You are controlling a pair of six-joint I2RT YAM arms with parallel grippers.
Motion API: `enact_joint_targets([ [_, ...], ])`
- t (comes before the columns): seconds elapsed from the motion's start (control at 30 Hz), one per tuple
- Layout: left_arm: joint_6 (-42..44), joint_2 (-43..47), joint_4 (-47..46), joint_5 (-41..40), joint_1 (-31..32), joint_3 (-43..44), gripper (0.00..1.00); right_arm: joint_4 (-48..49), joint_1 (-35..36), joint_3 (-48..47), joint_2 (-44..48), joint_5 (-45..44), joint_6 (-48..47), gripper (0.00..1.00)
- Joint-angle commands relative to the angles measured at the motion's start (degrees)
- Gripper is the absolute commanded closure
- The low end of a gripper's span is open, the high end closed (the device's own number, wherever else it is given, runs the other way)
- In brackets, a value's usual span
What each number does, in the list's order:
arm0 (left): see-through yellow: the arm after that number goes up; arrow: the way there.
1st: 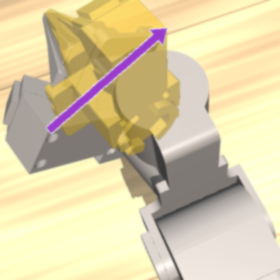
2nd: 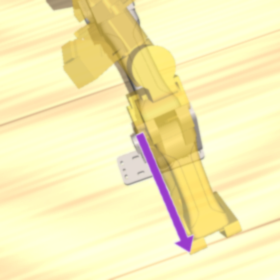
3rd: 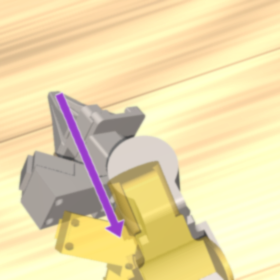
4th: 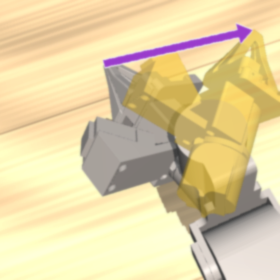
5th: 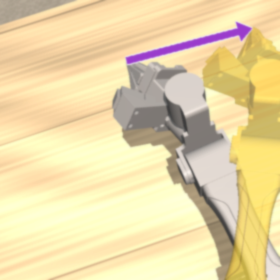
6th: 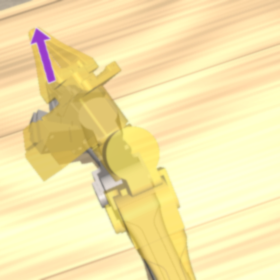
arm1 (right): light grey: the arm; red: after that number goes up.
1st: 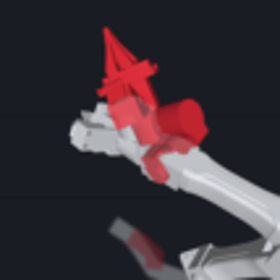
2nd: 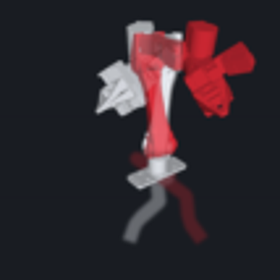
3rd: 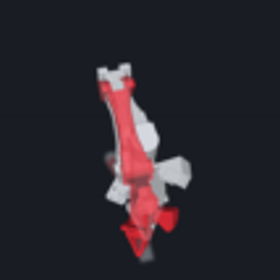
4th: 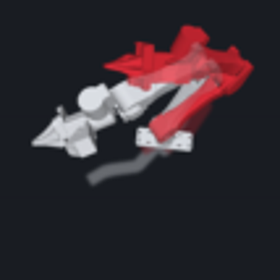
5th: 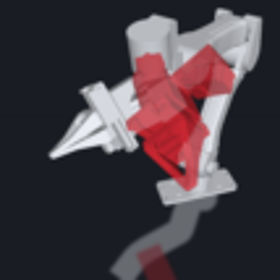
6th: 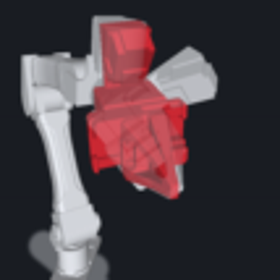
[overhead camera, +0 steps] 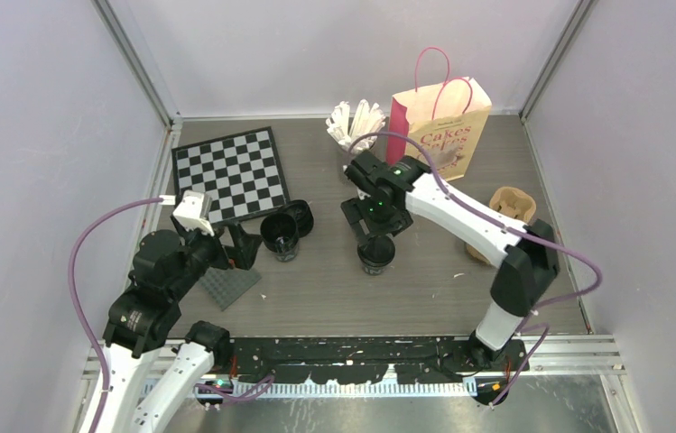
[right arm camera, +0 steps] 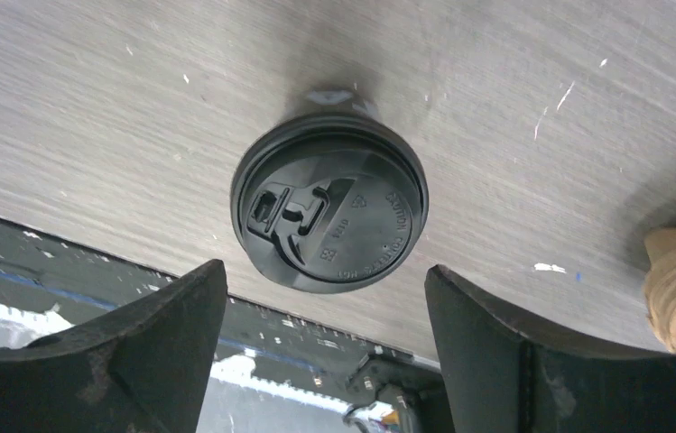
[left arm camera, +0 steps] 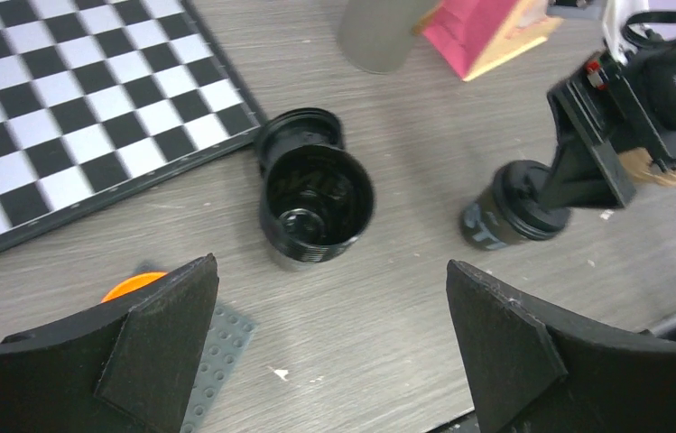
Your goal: Pack the takeout coffee
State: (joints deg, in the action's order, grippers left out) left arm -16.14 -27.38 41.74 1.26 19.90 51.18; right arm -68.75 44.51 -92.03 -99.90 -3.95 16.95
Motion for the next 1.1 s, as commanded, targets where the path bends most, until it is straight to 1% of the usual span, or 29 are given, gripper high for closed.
enact_joint_targets([
  [0.0, -2.4, 0.1, -5.8, 13.3, 0.1, 0.4, 0.00, 11.0, -1.8, 7.1, 10.7, 0.5, 3.6, 0.18],
  [0.1, -6.6, -1.7, -10.1, 22.3, 0.1, 0.2, 0.00, 17.6, -4.0, 14.2, 17.1, 1.1, 5.2, 0.21],
  [0.2, -12.5, -7.1, -14.2, 32.2, 0.1, 0.2, 0.06, 23.7, -7.8, 21.6, 23.4, 1.0, 5.7, 0.21],
  [0.27, -15.9, -11.0, -16.9, 35.5, 0.2, -0.3, 0.11, 28.6, -10.6, 26.6, 28.2, 2.9, 6.5, 0.20],
  [0.33, -18.1, -14.2, -18.5, 36.8, 1.0, -0.1, 0.15, 33.2, -12.5, 31.6, 33.0, 7.1, 8.0, 0.19],
  [0.37, -18.4, -15.6, -18.8, 35.9, 2.0, 0.2, 0.16, 36.2, -12.7, 34.2, 36.1, 8.1, 8.6, 0.20],
  [0.5, -16.6, -21.2, -17.5, 26.1, 11.1, 3.0, 0.16, 44.1, -12.8, 42.4, 42.8, 7.3, 10.9, 0.18],
  [0.57, -16.6, -25.3, -17.7, 23.1, 14.8, 4.4, 0.17, 44.8, -13.7, 43.4, 43.1, 7.0, 12.1, 0.18],
  [0.63, -17.8, -28.9, -20.1, 20.6, 17.0, 4.6, 0.18, 45.8, -14.9, 43.4, 41.8, 10.6, 12.9, 0.18],
  [0.7, -19.1, -32.2, -22.7, 17.5, 18.2, 4.2, 0.19, 47.9, -15.9, 43.7, 39.9, 13.5, 13.4, 0.19],
  [0.8, -22.4, -36.4, -28.1, 15.5, 18.6, 2.2, 0.20, 48.6, -17.9, 43.1, 36.6, 17.2, 12.8, 0.22],
  [0.97, -29.7, -42.6, -40.4, 16.6, 18.7, -2.7, 0.25, 48.8, -20.2, 43.8, 33.7, 19.4, 10.9, 0.25],
  [1.07, -32.0, -46.4, -45.9, 18.1, 19.0, -4.3, 0.27, 48.9, -20.9, 44.9, 32.7, 21.6, 10.4, 0.26],
])
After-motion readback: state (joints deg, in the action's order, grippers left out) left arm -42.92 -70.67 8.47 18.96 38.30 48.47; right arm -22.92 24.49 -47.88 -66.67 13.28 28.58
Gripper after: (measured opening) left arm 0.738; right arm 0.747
